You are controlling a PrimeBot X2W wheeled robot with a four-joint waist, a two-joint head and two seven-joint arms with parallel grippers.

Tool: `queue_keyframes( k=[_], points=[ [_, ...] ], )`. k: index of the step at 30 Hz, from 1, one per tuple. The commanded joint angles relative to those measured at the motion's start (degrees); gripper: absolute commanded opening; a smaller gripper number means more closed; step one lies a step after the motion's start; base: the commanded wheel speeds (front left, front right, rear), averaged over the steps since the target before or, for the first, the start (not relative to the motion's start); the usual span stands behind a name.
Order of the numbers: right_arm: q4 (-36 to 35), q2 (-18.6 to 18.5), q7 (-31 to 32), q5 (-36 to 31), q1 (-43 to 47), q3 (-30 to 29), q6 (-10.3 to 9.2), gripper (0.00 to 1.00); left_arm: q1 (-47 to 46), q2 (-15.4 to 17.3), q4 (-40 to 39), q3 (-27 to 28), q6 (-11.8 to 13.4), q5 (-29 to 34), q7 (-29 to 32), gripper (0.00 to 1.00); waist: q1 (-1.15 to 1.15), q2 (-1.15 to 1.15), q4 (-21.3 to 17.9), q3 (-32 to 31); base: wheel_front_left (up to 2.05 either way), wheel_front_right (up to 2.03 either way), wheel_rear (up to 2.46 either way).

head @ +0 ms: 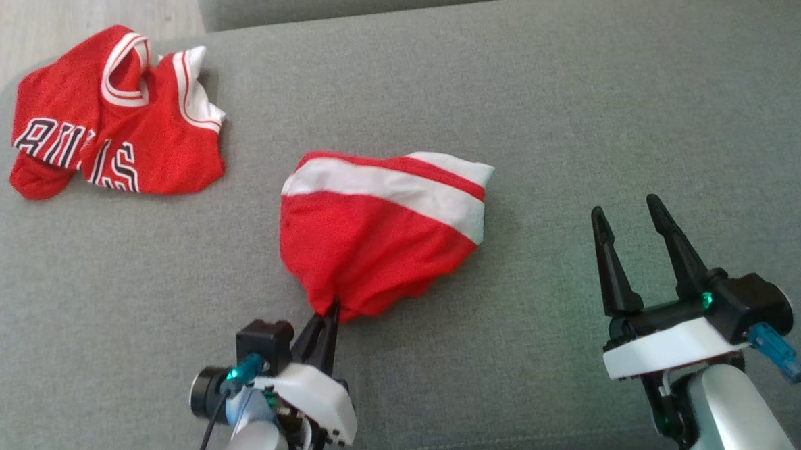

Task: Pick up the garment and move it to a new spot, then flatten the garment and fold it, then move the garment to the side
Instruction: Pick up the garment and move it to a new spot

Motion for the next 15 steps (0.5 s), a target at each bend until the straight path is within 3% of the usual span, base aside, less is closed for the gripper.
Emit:
queue_keyframes(
  k=[1, 3, 4, 6, 7, 8, 15],
  points=[
    [-1.6, -0.2, -0.6, 0.1, -0.1, 1.4, -0.04, 1.00, -0.6, 0.9, -1.2, 1.9, 0.2, -0.4, -0.9, 0.00, 0.00, 0.00, 0.2, -0.6, 0.00, 0.00, 0.00],
    [-1.3, -0.2, -0.6, 0.1, 0.3, 1.5, -0.04, 1.00, 0.3, 0.8, -0.7, 1.9, 0.1, -0.7, -1.0, 0.00, 0.00, 0.00, 0.3, -1.4, 0.00, 0.00, 0.00],
    [-1.2, -0.2, -0.6, 0.1, 0.5, 1.6, -0.04, 1.00, 0.7, 0.7, -0.4, 1.9, 0.1, -0.8, -1.0, 0.07, 0.00, 0.00, 0.3, -1.7, 0.00, 0.00, 0.00],
    [-1.0, -0.2, -0.6, 0.1, 0.8, 1.7, -0.04, 1.00, 1.4, 0.6, -0.1, 2.0, 0.1, -1.0, -1.1, 0.51, 0.00, 0.00, 0.5, -2.4, 0.00, 0.00, 0.00],
    [-0.9, -0.2, -0.6, 0.2, 1.0, 1.7, -0.04, 1.00, 1.7, 0.4, -0.1, 2.2, 0.0, -1.1, -1.1, 0.93, 0.00, 0.00, 0.5, -2.8, 0.00, 0.00, 0.00],
    [-0.8, -0.2, -0.6, 0.2, 1.1, 1.8, -0.04, 1.00, 2.0, 0.3, -0.2, 2.3, 0.0, -1.2, -1.1, 1.00, 0.00, 0.00, 0.6, -3.1, 0.00, 0.00, 0.00],
    [-0.2, -0.2, -0.6, 0.5, 2.3, 1.7, -0.04, 1.00, 4.4, 0.6, -6.3, 5.7, 0.3, -0.2, -1.2, 1.00, 0.00, 0.00, 1.1, -5.6, 0.00, 0.00, 0.00]
  ],
)
